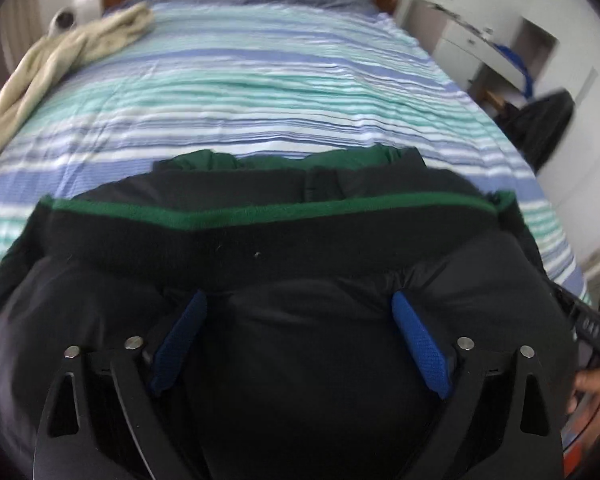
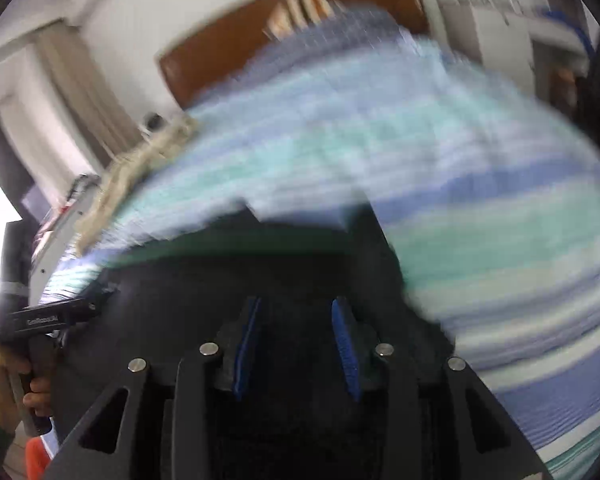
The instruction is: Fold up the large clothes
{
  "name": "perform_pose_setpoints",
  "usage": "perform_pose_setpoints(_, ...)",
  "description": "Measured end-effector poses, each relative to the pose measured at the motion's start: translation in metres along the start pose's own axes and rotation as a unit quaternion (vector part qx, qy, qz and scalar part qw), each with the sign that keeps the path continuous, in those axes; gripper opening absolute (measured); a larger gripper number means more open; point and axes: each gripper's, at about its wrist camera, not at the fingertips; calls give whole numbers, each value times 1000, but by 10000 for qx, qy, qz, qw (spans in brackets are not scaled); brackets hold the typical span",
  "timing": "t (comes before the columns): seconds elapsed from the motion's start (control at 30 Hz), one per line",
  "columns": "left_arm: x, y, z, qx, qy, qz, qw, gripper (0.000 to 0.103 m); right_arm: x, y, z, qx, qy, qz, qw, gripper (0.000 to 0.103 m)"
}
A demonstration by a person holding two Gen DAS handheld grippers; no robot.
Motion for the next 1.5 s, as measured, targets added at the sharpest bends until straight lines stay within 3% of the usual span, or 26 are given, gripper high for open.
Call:
perform_pose_setpoints(0.1, -10, 6, 1, 11, 12, 52, 10000, 95, -10, -13, 5, -340, -184, -177, 9991, 34)
perform_pose_setpoints(0.23, -13, 2, 1, -49, 79, -109, 9999, 96, -21, -5, 5, -219, -222, 138, 9994, 34)
perform_pose_setpoints(0.3, -2, -5, 3, -129, 243, -276, 9992, 94, -21, -3, 8, -158, -256, 192, 9994, 34)
perform_pose_setpoints(0.33, 9, -9, 6, -180, 284, -251, 9991, 89, -20, -3, 10, -153, -274, 185, 9993, 34)
perform_pose_setpoints(0.47, 44, -19, 28, -468, 235, -127, 9985, 89, -17, -7, 11, -227, -340, 88, 9991, 34)
perform_pose_setpoints(0.63, 13, -6, 37, -454, 348, -99, 9983, 95, -16, -9, 13, -263, -371, 50, 9990, 34)
perform_pose_setpoints(0.8, 15, -17, 39, -562, 417, -421, 9967, 93, -17, -7, 13, -216, -303, 153, 9992, 34)
perform_pose_setpoints(0.83, 24, -20, 40, -560, 450, -409, 9966, 89, -17, -6, 13, -203, -303, 164, 9992, 34)
perform_pose_setpoints(0.97, 57, -38, 69, -994, 327, -334, 9939, 88, -16, -5, 14, -197, -332, 199, 9991, 34)
perform_pose_setpoints(1.13, 39, -18, 85, -684, 178, -69, 9975, 92, -16, 0, 14, -151, -317, 287, 9990, 34)
perform_pose_setpoints(1.23, 30, -21, 84, -763, 226, -142, 9967, 92, -14, 8, 13, -32, -267, 557, 9981, 34)
perform_pose_setpoints(1.37, 40, -26, 83, -847, 294, -273, 9956, 89, 6, 15, 12, -33, -116, 806, 9967, 37)
perform_pose_setpoints(1.5, 72, -36, 101, -985, 162, -74, 9950, 89, 71, 18, 35, -55, -390, 513, 9979, 37)
Point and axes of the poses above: each gripper's, at about its wrist camera, not at the fingertips, and x roughly against the way its jaws point, y to its left, z to its underside, and after that the axes turned 7 degrees about z, right-handed
